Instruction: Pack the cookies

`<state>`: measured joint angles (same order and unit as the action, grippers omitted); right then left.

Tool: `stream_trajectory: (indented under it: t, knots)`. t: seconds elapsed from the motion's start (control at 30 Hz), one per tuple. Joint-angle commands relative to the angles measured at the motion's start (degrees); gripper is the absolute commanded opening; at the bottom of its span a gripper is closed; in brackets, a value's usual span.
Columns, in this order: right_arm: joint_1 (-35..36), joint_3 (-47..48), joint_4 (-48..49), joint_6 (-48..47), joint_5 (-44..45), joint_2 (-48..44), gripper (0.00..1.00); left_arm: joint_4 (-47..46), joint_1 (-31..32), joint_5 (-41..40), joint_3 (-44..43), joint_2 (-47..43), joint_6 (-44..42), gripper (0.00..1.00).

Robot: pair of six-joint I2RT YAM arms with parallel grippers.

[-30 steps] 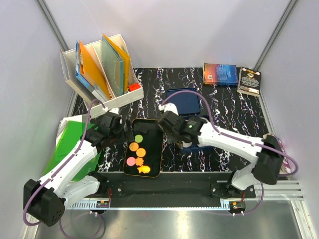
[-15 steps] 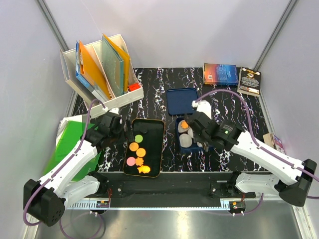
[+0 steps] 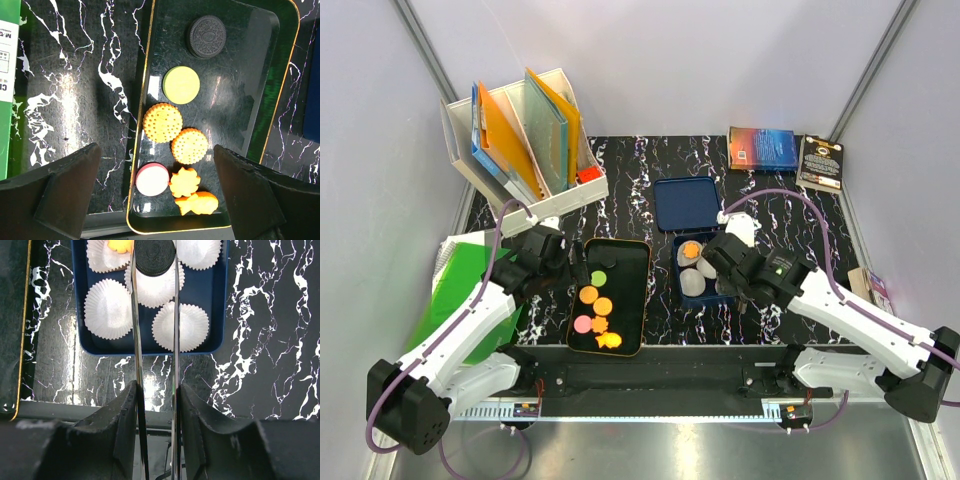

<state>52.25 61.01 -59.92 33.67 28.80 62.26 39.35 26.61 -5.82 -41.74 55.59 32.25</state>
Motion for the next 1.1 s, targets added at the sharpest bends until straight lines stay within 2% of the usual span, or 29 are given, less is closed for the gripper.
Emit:
stream_trajectory:
  t: [0.0, 0.2, 0.43, 0.67, 0.73, 0.93, 1.07]
  knots:
    - [-0.2, -0.5, -0.1, 1.8, -0.3, -0.4, 0.39, -1.5, 0.5, 0.6, -0.1, -0.7, 0.4, 0.99]
    - [-0.2, -0.9, 0.1, 2.1, -0.7, 0.7, 0.45, -1.5, 0.5, 0.6, -0.1, -0.7, 0.4, 0.99]
    - [-0.3, -0.9, 0.0, 2.1, -0.3, 0.5, 0.46, -1.5, 0.7, 0.5, -0.1, -0.7, 0.4, 0.99]
    - [-0.3, -0.5, -0.4, 2.5, -0.1, 0.8, 0.66, -1.4, 0.9, 0.4, -0.1, -0.7, 0.3, 0.99]
    - [-0.2, -0.2, -0.5, 2.6, 0.1, 0.8, 0.66, -1.4, 0.8, 0.4, -0.1, -0.7, 0.4, 0.99]
    - [1.1, 3.6, 5.4, 0.7, -6.4, -0.5, 0.56, -1.4, 0.9, 0.0, -0.1, -0.8, 0.4, 0.99]
    - [8.7, 9.6, 8.5, -0.6, -5.8, 5.0, 0.55, -1.4, 0.9, -0.3, 0.0, -1.2, 0.5, 0.99]
